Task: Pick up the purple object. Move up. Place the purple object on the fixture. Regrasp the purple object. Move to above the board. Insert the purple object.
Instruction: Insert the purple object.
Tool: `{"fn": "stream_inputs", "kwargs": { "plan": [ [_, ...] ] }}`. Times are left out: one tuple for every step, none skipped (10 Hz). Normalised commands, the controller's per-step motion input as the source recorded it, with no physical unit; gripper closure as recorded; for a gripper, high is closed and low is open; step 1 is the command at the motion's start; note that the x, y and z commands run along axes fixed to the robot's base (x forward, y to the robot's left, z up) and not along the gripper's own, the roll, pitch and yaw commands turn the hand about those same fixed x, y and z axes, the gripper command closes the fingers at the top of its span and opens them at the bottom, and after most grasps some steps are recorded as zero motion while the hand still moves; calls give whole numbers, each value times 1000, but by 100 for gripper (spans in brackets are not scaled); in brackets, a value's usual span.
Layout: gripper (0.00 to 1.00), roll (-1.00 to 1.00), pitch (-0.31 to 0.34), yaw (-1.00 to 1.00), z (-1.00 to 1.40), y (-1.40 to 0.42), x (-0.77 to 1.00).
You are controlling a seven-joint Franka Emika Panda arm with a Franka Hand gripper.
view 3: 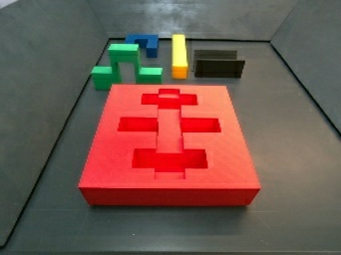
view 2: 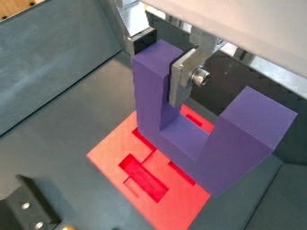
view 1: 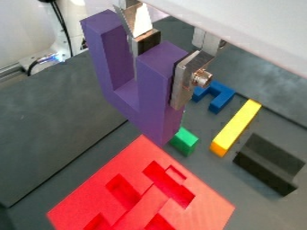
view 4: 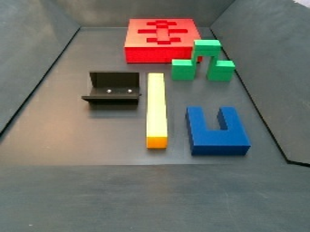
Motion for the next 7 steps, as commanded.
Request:
{"fn": "stream_inputs", "kwargs": {
  "plan": [
    [100, 0, 11, 0, -163, 0, 160],
    [100, 0, 16, 0, -157, 0, 166],
    [100, 9, 20, 0, -160, -6, 166],
    [100, 11, 23, 0, -154, 0, 163],
    [100, 51, 36, 0, -111, 0, 137],
    [100, 53, 30, 0, -134, 0, 123],
    [100, 49, 16, 0, -151, -14, 97]
  ]
}}
